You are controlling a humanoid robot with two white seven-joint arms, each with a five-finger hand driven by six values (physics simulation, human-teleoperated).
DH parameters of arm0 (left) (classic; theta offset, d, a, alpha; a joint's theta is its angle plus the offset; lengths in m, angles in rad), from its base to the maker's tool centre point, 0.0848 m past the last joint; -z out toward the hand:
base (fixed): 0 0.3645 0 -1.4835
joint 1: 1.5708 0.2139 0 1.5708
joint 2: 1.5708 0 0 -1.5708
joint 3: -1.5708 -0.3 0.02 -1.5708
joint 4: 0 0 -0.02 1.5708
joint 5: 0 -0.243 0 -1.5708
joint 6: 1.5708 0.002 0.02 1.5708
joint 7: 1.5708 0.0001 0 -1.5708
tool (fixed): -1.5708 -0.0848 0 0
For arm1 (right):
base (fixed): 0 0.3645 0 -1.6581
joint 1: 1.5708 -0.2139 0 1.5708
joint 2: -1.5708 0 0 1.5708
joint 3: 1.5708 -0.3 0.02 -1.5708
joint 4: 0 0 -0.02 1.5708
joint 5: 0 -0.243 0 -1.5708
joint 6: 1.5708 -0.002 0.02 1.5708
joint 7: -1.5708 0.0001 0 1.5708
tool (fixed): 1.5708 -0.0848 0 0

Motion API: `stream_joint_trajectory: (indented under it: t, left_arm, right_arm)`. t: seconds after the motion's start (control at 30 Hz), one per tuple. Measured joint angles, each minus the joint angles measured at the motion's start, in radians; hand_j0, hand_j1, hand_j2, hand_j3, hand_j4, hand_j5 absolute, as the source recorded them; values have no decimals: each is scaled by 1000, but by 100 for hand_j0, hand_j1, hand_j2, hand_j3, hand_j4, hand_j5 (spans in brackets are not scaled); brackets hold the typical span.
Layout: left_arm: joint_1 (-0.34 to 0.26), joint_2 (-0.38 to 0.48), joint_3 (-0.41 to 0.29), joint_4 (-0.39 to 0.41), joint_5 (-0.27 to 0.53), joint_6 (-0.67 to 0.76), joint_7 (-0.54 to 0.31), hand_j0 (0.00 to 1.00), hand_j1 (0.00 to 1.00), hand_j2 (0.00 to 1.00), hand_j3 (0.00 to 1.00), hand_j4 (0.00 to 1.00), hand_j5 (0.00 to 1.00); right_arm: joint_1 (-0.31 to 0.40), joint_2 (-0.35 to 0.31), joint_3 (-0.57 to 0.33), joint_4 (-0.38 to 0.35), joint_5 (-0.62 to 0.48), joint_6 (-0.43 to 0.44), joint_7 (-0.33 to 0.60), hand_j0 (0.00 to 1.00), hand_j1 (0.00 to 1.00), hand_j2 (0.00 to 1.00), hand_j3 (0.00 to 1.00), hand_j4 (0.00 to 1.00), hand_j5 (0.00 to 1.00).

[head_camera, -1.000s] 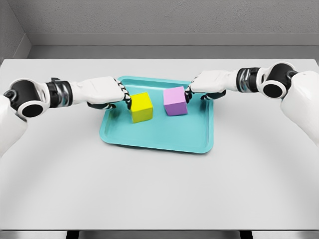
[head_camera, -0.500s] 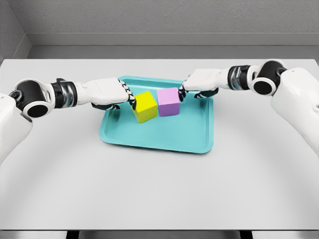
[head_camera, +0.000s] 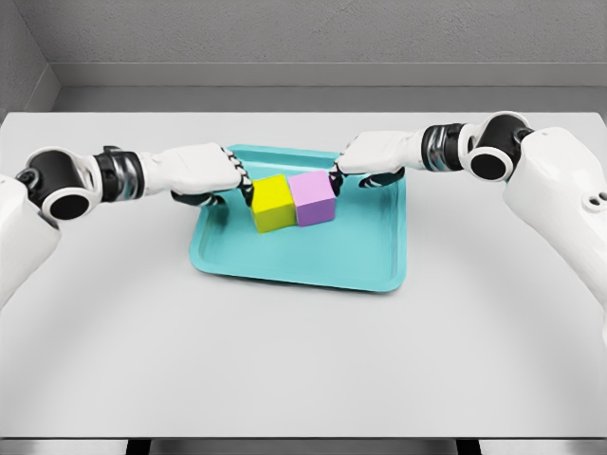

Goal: Push two cubes

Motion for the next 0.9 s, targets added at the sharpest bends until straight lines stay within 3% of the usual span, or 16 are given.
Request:
stream_joint_trajectory:
  t: [0.63,0.73,0.9]
  left_arm:
    - [-12,10,10,19,2,-7,-1,67,67,67,67,67,67]
    - [-12,22,15,20,7,-7,0,79,79,79,79,79,79]
    - [-17,60,25,23,37,-7,1,79,79,79,79,79,79]
  right_arm:
    - [0,0,0,0,0,0,0,60,60,60,60,60,60]
    - [0,0,0,-1,0,0,0,60,60,60,60,60,60]
    - [0,0,0,1,0,0,0,60,60,60,60,60,60]
